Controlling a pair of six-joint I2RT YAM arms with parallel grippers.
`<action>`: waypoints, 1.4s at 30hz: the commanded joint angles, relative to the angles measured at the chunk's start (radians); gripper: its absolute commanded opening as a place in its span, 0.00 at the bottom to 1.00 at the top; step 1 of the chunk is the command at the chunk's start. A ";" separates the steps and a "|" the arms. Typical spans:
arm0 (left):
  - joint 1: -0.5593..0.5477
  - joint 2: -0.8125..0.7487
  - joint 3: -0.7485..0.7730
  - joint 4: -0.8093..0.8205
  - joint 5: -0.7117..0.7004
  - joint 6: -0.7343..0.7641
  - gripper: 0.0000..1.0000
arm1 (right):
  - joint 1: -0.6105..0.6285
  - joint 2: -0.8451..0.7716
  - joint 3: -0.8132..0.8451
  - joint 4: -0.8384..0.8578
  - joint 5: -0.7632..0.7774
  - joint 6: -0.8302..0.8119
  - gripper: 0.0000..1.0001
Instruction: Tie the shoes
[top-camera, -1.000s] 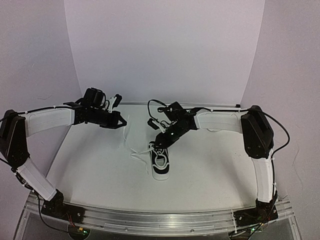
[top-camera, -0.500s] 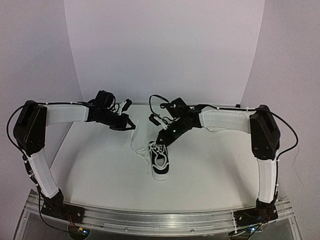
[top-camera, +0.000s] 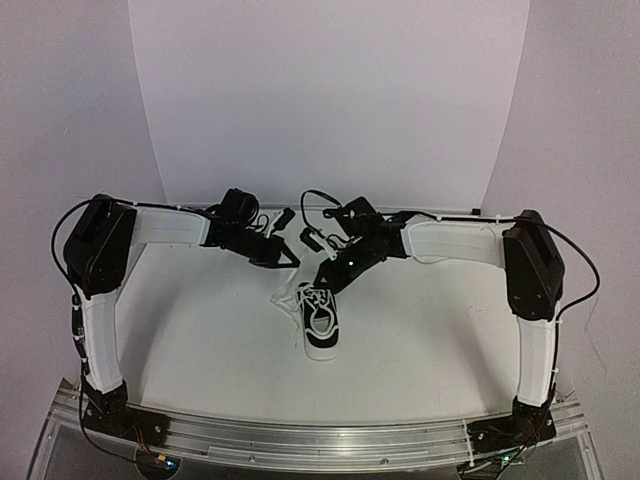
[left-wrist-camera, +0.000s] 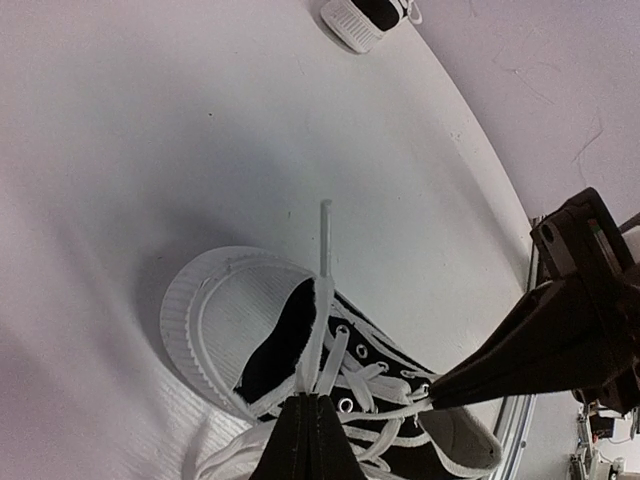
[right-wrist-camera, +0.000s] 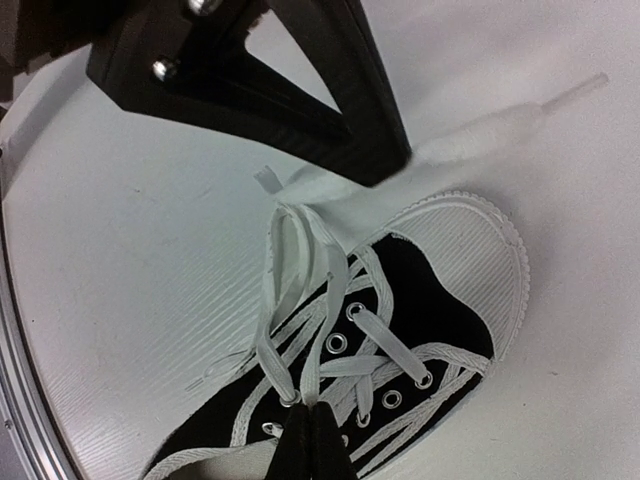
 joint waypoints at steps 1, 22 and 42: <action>-0.035 0.082 0.113 0.061 0.045 -0.010 0.00 | 0.003 -0.061 -0.019 0.047 0.005 -0.006 0.00; -0.101 -0.001 -0.051 -0.124 0.250 0.242 0.00 | -0.017 -0.062 -0.062 0.105 0.078 0.025 0.00; -0.164 0.056 -0.004 -0.164 0.356 0.300 0.00 | -0.021 -0.069 -0.058 0.122 0.033 0.050 0.00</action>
